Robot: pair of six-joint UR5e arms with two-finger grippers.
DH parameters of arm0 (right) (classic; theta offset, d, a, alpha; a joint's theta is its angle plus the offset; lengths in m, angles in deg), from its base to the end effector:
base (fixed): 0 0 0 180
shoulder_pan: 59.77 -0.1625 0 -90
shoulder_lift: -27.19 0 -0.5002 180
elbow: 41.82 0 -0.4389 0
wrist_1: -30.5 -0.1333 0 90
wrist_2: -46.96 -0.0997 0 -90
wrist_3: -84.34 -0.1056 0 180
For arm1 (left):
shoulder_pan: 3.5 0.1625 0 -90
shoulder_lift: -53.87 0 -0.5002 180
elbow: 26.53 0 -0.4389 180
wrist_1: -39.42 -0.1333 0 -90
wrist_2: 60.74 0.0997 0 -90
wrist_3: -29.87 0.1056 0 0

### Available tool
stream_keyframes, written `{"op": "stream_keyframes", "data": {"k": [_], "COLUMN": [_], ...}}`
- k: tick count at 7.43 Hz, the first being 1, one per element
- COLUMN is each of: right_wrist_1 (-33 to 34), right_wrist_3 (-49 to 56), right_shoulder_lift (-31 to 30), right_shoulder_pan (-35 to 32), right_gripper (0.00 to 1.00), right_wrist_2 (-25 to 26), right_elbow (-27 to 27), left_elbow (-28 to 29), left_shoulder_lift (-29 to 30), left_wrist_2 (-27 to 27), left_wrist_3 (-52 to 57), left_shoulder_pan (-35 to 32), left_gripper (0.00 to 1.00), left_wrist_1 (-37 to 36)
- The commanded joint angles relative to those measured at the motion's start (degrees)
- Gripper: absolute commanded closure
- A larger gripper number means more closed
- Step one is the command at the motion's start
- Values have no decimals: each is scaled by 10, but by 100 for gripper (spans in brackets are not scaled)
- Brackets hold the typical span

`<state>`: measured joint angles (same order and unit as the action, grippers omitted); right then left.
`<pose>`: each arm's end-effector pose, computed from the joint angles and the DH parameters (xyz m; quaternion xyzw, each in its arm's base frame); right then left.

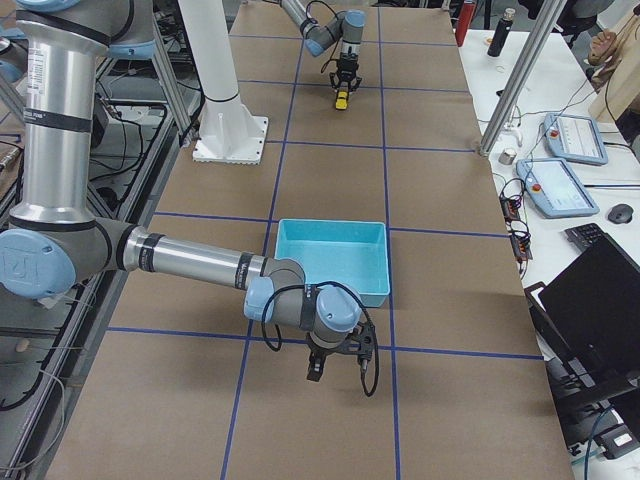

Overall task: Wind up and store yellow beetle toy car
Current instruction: 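Drag the car back toward the robot with the left gripper to wind it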

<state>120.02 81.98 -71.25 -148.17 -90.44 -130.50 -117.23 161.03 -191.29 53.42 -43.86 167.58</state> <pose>0.0431 -0.4474 0.8183 -0.0879 -0.3978 0.0386 0.9124 0.4821 -0.4945 0.4680 0.3601 0.3975 0.6244 0.5679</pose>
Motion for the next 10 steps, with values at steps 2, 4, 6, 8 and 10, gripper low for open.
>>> {"op": "stream_keyframes", "data": {"k": [2,4,6,8,10], "right_wrist_1": [0,0,1,3,4], "right_wrist_3": [0,-1,-1,0,0], "right_shoulder_lift": [1,0,0,-1,-1], "right_shoulder_pan": [1,1,1,1,1], "right_gripper": [0,0,0,0,0], "right_wrist_2": [-7,-10,-15,-18,-23], "right_elbow": [-3,-3,-1,0,-1], "left_elbow": [0,0,2,1,0], "left_shoulder_lift": [-30,-44,-62,-80,-80], "left_wrist_2": [-11,-26,-40,-48,-48], "left_wrist_3": [1,2,4,3,3], "left_shoulder_pan": [-12,-27,-41,-49,-51], "left_gripper": [100,100,100,100,100], "left_wrist_1": [30,38,55,76,76]}}
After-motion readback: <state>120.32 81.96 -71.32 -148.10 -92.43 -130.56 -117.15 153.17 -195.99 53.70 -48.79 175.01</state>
